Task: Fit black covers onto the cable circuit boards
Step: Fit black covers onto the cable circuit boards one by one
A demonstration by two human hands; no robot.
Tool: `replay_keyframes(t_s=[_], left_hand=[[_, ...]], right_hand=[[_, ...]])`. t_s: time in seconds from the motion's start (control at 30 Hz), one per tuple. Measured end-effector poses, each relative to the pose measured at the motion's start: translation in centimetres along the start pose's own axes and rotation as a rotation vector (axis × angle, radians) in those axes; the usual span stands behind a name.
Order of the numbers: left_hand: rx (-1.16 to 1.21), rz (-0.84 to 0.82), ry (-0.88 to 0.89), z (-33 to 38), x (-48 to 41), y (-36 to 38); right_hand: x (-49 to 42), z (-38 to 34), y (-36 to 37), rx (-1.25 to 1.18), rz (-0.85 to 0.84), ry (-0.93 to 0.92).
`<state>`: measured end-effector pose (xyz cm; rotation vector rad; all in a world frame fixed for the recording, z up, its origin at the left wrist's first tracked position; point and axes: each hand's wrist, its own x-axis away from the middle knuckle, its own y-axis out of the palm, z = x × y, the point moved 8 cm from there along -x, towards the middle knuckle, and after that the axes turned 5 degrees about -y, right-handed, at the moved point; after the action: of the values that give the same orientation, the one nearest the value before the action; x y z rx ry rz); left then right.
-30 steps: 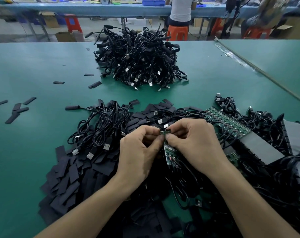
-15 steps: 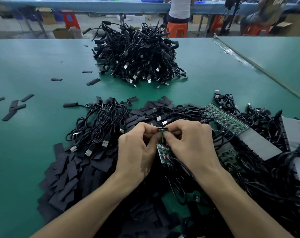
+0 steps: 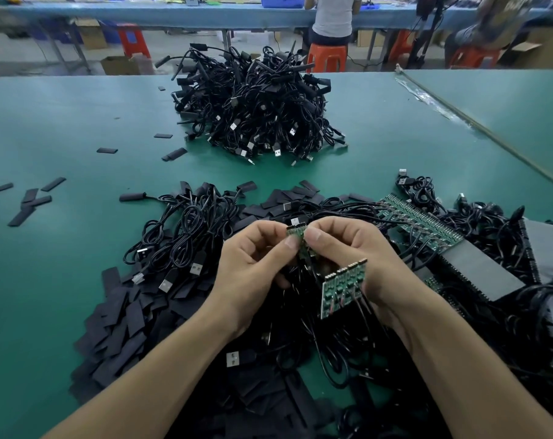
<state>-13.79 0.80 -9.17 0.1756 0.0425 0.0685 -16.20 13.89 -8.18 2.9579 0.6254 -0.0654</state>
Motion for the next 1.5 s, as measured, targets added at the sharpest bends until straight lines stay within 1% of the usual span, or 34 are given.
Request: replay_keyframes(t_s=[0.2,0.3,0.5,0.6,0.67,0.73,0.8,0.97,1.07,1.27,1.37,1.5], left_hand=[[0.029,-0.046,-0.013,-0.1,0.0,0.2],[0.03,-0.055,-0.004,-0.1,0.0,0.2],[0.044,-0.06,-0.042,-0.7,-0.1,0.1],[0.044,-0.08,-0.011,-0.6,0.0,0.2],[0.008,-0.059,0.047,-0.1,0.2,0.2],[-0.008,-0.053,0.089,0.2,0.3,0.3],[0.012,-0.056,0.088,0.3,0.4,0.4],[0.073,-0.027,0.05,0.3,0.3,0.1],[0.102,0.032,-0.003,-0.2,0.0,-0.3],[-0.006,0.022,0.085,0.1,0.1,0.0],[-0.022,0.021,0.085,0.1,0.1,0.0],[-0.037,0.024,0.085,0.1,0.1,0.0]], right_hand=[[-0.2,0.6,0.2,-0.099,0.014,0.073],[-0.1,0.8,0.3,-0.087,0.002,0.078],[-0.2,1.2,0.7,-0.145,-0.043,0.072],[-0.2,1.4,0.6,-0.215,-0.065,0.091],[-0.2,1.6,0.4,-0.25,-0.05,0.099],[-0.3,1.6,0.1,-0.244,-0.026,0.086],[-0.4,1.7,-0.1,-0.236,-0.002,0.072],[-0.4,1.7,0.0,-0.26,0.014,0.062],[-0.5,1.6,-0.3,-0.262,0.053,0.041],[-0.7,1.6,-0.2,-0.166,0.04,0.011],[-0.7,1.8,-0.1,-0.141,0.037,0.018],[-0.8,1.7,0.3,-0.166,0.008,0.017]])
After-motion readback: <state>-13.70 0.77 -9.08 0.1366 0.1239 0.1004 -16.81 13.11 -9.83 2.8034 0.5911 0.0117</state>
